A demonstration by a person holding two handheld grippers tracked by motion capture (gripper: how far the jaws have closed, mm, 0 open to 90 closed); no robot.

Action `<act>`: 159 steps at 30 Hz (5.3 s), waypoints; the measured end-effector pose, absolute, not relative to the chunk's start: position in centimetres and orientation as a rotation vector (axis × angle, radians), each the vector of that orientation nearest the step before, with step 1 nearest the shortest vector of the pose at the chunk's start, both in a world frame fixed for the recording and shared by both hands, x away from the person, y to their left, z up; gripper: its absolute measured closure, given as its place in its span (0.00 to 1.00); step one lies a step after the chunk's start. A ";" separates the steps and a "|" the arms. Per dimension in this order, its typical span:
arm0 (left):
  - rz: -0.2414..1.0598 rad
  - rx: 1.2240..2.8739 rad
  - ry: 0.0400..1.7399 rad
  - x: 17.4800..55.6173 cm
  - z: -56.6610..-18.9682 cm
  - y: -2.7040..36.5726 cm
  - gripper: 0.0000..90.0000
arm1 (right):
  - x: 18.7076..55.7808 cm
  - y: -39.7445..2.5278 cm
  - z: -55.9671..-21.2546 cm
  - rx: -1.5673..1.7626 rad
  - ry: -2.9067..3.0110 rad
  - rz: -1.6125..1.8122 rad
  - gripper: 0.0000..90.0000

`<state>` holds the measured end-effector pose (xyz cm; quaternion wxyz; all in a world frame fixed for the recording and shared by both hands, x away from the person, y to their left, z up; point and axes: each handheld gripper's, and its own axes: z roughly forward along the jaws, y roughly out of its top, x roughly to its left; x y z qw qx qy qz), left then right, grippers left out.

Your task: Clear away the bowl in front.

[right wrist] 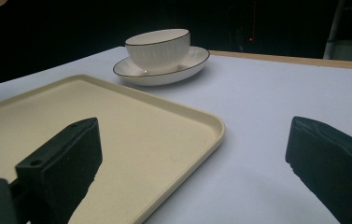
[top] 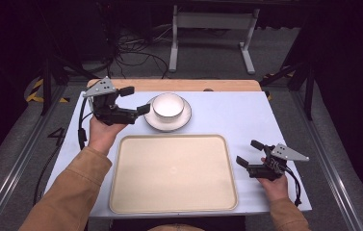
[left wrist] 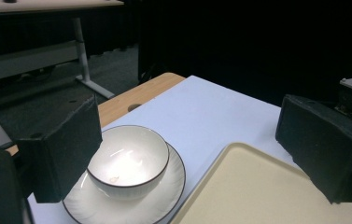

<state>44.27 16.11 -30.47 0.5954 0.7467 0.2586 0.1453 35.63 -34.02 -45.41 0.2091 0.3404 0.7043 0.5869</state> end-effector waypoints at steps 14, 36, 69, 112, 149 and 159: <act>0.314 1.764 0.563 46.3 -29.9 13.8 0.09 | 35.6 -34.1 -45.4 0.961 1.954 1.641 0.05; 0.355 2.022 0.461 49.5 -29.1 8.8 0.24 | 35.4 -34.2 -45.3 0.974 1.938 1.635 0.05; 0.372 2.529 0.417 54.0 -33.4 4.8 0.29 | 35.4 -34.0 -45.4 0.967 1.945 1.620 0.05; 0.350 2.851 0.281 54.6 -38.7 1.6 0.90 | 35.4 -33.9 -45.4 0.969 1.957 1.617 0.05; 0.396 2.923 0.167 53.7 -36.7 0.1 0.94 | 35.4 -34.0 -45.4 0.968 1.959 1.622 0.05; 0.395 2.943 0.127 52.6 -34.3 0.1 0.94 | 35.4 -34.0 -45.4 0.965 1.964 1.621 0.05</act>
